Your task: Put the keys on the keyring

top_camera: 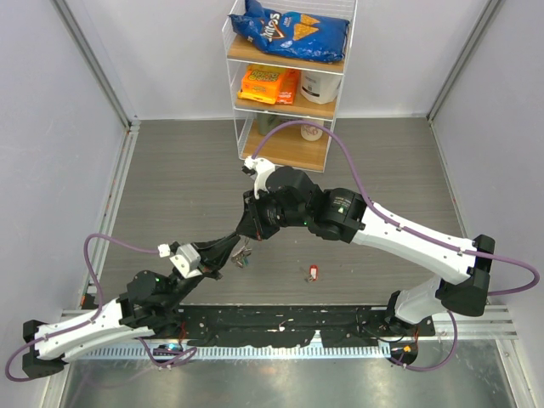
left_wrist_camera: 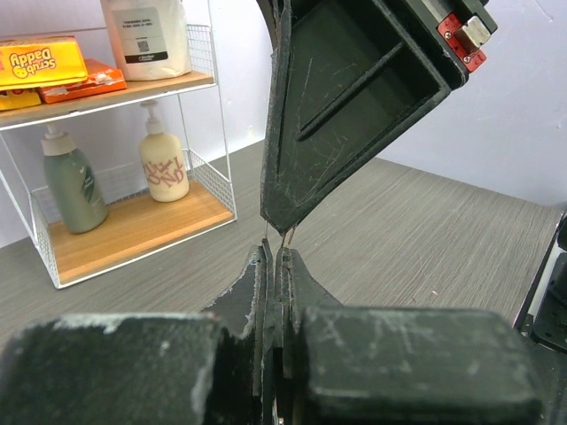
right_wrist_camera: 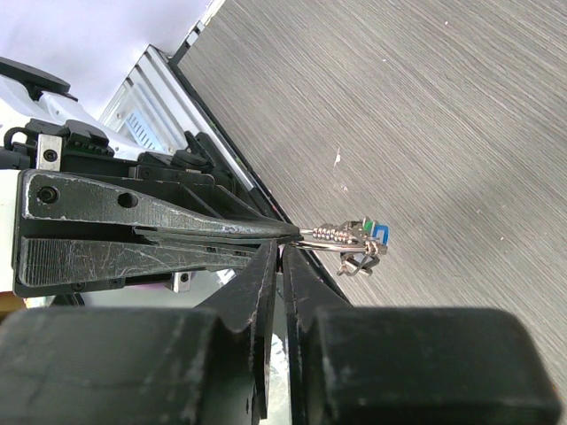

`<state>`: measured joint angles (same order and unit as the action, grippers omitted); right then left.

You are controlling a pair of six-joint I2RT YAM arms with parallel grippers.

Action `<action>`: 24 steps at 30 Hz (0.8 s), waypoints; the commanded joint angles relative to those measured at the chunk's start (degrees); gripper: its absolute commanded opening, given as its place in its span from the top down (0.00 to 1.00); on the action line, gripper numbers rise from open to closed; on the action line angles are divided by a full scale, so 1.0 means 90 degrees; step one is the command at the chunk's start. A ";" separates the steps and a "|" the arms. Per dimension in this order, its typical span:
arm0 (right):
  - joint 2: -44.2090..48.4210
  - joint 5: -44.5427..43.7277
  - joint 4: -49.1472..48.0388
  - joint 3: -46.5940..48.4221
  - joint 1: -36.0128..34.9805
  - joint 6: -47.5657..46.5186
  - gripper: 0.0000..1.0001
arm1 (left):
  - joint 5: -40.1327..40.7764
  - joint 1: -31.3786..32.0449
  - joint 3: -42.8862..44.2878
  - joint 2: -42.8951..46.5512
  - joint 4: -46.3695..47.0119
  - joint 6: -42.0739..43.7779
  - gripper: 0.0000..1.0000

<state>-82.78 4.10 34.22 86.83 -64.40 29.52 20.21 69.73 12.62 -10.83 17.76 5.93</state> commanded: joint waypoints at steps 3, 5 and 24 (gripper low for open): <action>0.0165 -0.0035 -0.0443 0.0148 -0.0051 0.0109 0.79 | 0.0138 0.0025 0.0111 0.0012 0.0244 -0.0093 1.00; 0.0194 -0.0084 -0.0452 0.0118 -0.0051 0.0099 0.75 | 0.0138 0.0015 0.0101 0.0031 0.0234 -0.0083 1.00; 0.2205 -0.1470 0.0075 -0.2595 0.0642 0.0265 0.55 | 0.1172 0.0025 0.0238 -0.0105 -0.0039 -0.0151 1.00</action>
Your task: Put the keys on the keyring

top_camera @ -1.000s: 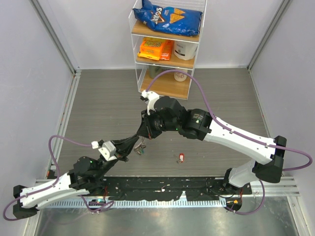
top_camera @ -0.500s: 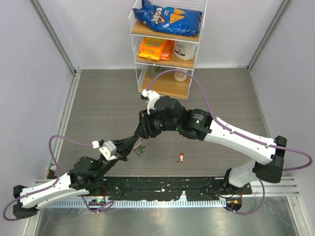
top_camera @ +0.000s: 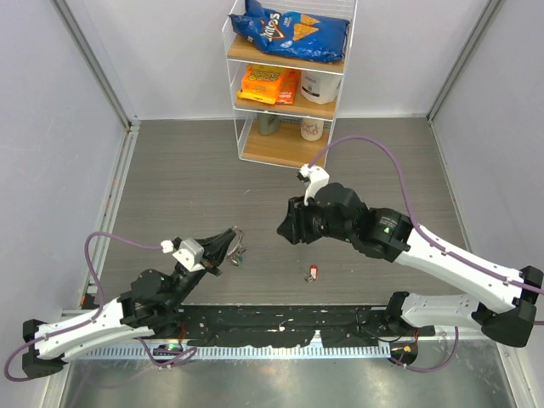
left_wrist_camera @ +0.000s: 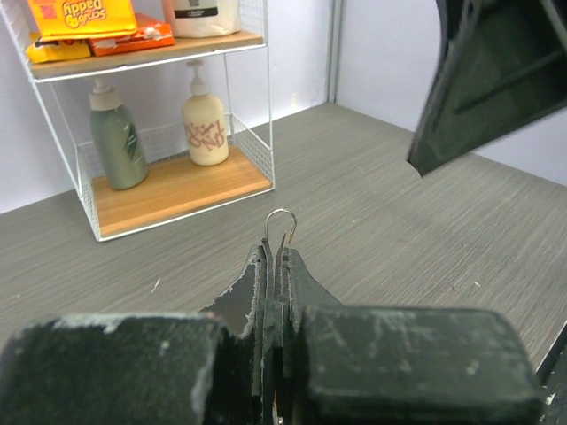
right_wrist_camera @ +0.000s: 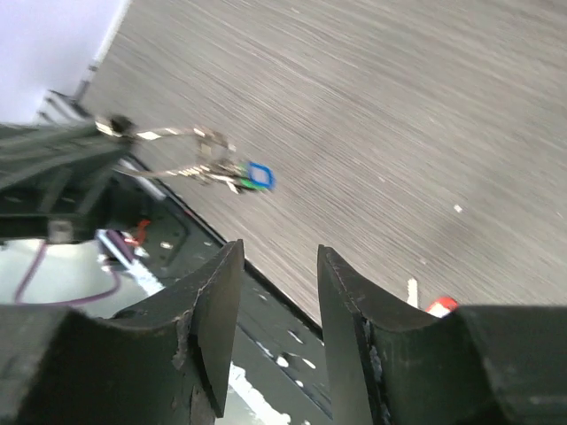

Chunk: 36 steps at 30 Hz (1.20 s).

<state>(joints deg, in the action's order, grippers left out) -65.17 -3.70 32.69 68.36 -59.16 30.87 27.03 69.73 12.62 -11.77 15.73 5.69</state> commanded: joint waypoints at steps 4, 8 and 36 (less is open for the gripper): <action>0.0346 -0.0799 0.0323 -0.1178 0.0108 0.0183 0.53 | 0.0454 0.0015 0.0248 0.0038 0.0138 -0.0125 1.00; 0.0112 -0.0985 0.0421 -0.1638 0.0108 0.0271 0.53 | 0.0425 0.0015 0.0248 0.0038 0.0128 -0.0144 1.00; -0.0044 -0.0829 -0.0926 -0.3933 0.0089 0.1413 0.52 | 0.0386 0.0025 0.0248 -0.0108 0.0186 -0.0154 1.00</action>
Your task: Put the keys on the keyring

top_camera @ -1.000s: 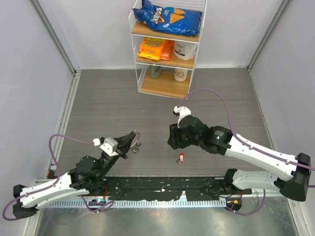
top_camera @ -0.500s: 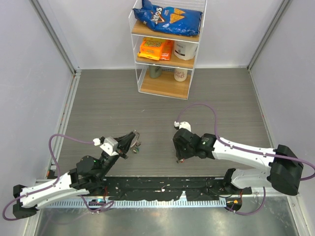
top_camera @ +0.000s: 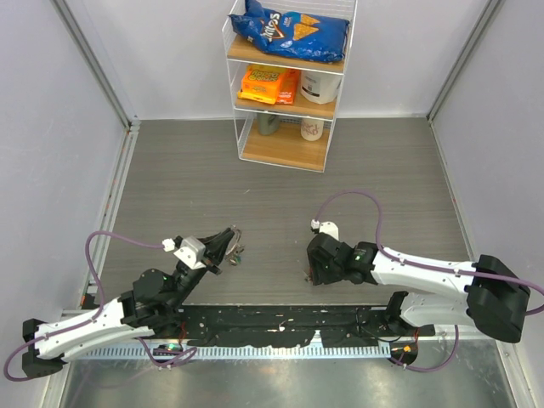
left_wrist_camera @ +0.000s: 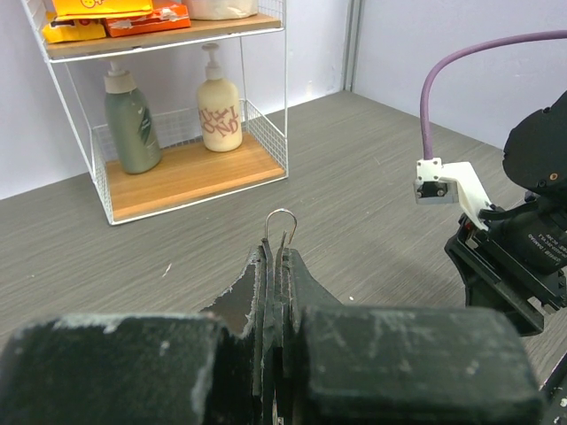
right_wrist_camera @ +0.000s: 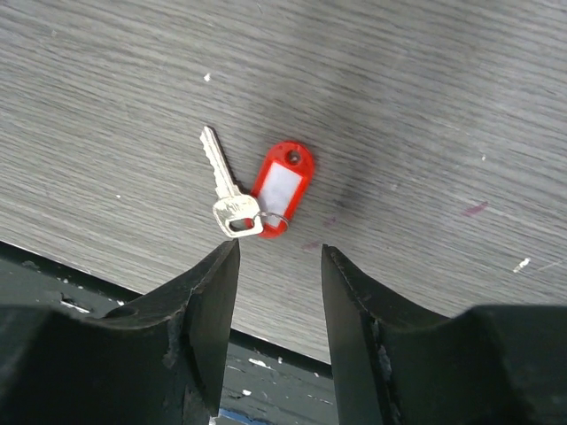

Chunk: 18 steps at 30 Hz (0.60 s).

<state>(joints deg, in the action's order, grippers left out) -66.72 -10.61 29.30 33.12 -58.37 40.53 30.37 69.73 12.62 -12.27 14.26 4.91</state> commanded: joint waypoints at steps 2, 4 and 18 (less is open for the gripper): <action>0.0070 -0.0032 -0.0706 -0.0077 0.0011 0.0408 0.51 | 0.0014 0.0015 0.0248 -0.0062 0.0359 -0.0057 1.00; -0.0047 0.0017 -0.0824 -0.0087 0.0011 0.0438 0.51 | 0.0024 0.0015 0.0248 -0.0062 0.0359 -0.0057 1.00; -0.0409 0.0007 -0.1058 -0.0360 0.0011 0.0487 0.79 | -0.0015 0.0025 0.0258 -0.0091 0.0339 -0.0057 1.00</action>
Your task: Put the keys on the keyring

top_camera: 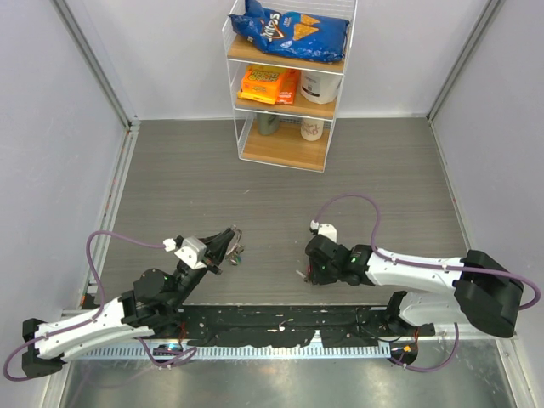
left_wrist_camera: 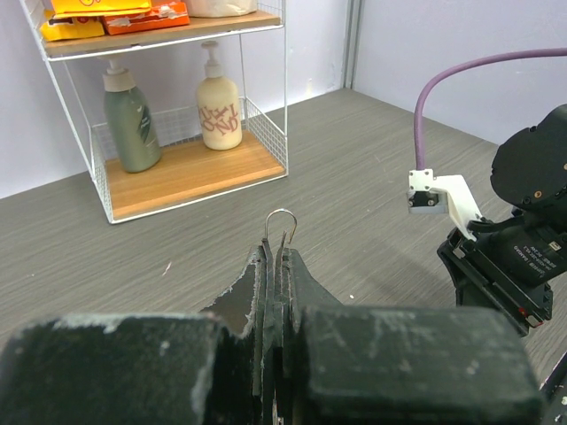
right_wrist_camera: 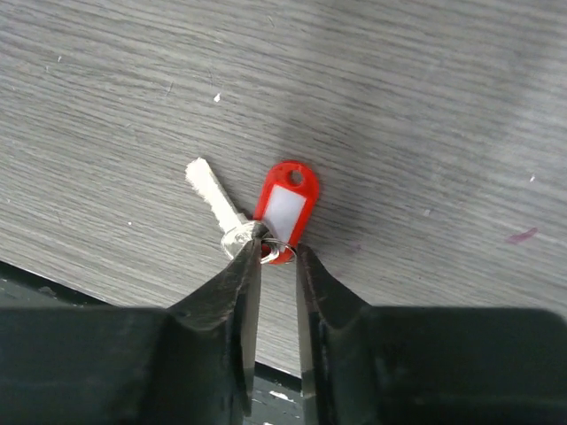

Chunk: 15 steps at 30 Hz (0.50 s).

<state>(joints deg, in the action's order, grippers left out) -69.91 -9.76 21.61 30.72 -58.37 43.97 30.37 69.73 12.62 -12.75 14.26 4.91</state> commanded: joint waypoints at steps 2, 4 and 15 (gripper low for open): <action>-0.0064 -0.0107 -0.0233 -0.0142 0.0001 0.0115 0.93 | -0.0015 0.0015 0.0267 -0.0038 0.0329 -0.0057 1.00; -0.0045 -0.0185 -0.0204 -0.0152 -0.0009 0.0096 0.94 | -0.0015 0.0015 0.0258 -0.0028 0.0329 -0.0057 1.00; 0.0775 -0.0888 0.0138 0.0190 -0.0311 -0.0041 0.95 | 0.0004 0.0015 0.0267 -0.0097 0.0339 -0.0037 1.00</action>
<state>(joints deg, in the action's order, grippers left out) -66.17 -13.32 21.58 30.11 -60.16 44.14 30.37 69.73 12.62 -13.28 14.26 4.93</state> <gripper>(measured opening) 0.062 0.029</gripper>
